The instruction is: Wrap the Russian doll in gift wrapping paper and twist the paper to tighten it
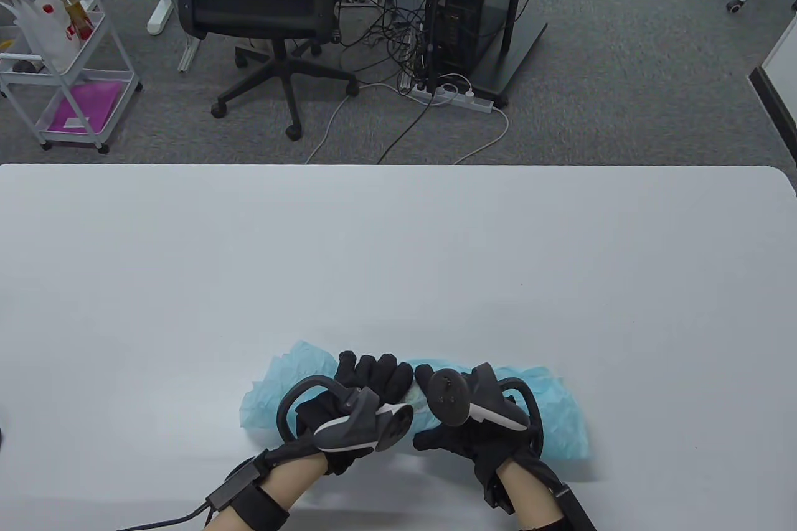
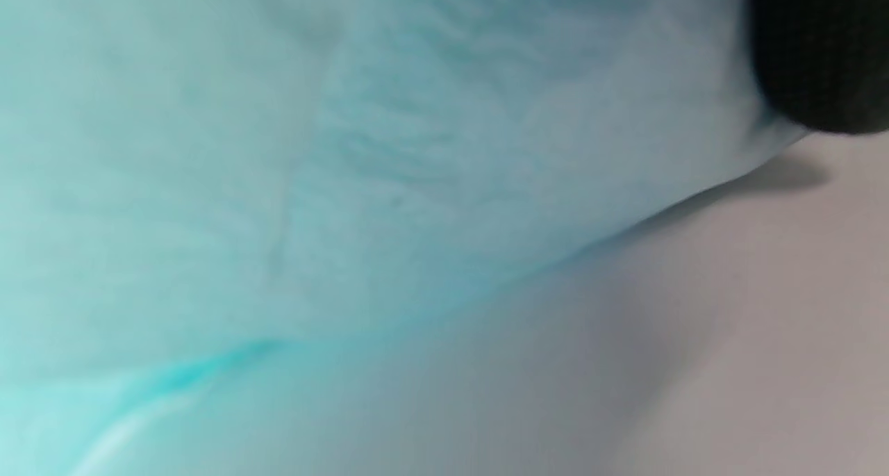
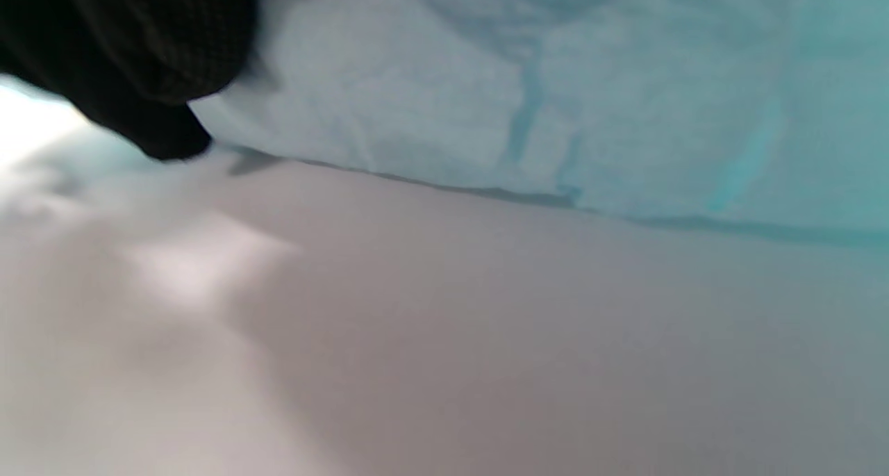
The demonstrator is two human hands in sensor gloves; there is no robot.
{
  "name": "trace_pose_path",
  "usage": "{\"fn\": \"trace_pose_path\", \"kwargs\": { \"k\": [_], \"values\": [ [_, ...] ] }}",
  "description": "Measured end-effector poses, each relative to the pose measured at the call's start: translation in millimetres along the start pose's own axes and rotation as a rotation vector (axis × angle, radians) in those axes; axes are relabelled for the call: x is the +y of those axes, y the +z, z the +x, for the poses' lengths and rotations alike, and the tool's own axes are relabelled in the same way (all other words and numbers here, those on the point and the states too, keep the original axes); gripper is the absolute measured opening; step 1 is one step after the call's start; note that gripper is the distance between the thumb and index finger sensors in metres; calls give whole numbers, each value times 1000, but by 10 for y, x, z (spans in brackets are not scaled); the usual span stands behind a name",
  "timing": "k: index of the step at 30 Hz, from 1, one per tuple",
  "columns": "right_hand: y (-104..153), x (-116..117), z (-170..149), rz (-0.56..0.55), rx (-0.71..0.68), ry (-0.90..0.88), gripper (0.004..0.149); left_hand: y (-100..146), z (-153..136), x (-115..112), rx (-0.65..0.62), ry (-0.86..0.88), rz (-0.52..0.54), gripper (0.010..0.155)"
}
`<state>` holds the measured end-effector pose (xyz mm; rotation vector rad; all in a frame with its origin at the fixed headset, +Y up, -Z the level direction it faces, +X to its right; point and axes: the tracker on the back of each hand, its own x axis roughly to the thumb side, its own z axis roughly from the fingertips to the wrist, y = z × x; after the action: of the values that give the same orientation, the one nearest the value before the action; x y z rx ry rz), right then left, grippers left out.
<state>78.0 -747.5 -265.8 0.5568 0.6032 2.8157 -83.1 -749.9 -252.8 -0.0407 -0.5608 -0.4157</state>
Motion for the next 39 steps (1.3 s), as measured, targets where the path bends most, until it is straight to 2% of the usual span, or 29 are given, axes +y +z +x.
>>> {"fn": "trace_pose_path", "kwargs": {
  "k": [3,5,6,9,11,15,18,21,24,26,29,32,36,39],
  "values": [
    [11,16,-140,24,-36,-135,98,-20,6,22,-29,128,-43,105],
    [48,3,-144,-4,-34,-139,95,-67,-45,-6,-26,208,-97,105],
    [70,-9,-125,-25,-31,-115,92,-78,-67,-22,-22,226,-111,105],
    [177,-71,9,-147,5,115,82,-112,-169,-110,17,412,-152,104],
    [193,-66,77,-156,1,183,80,-128,-224,-142,17,485,-181,104],
    [89,94,74,-68,20,209,99,-134,-287,-196,-24,564,-204,103],
    [85,88,115,-91,41,262,99,-95,-252,-186,-18,519,-165,105],
    [82,58,130,-105,40,253,100,-36,-155,-114,3,237,-55,107],
    [32,22,-6,-55,45,99,100,17,-28,-43,15,33,41,105],
    [16,23,-117,-24,29,-14,98,28,40,-26,4,1,56,108],
    [10,53,-250,18,-1,-147,99,-7,71,-8,1,65,32,108],
    [21,73,-288,27,-15,-169,98,-39,52,2,-9,151,10,106],
    [71,26,-214,-18,-29,-121,95,-73,-22,-38,-26,251,-50,105],
    [145,-52,-74,-96,-25,30,90,-99,-137,-97,-30,415,-108,104]
  ]
}}
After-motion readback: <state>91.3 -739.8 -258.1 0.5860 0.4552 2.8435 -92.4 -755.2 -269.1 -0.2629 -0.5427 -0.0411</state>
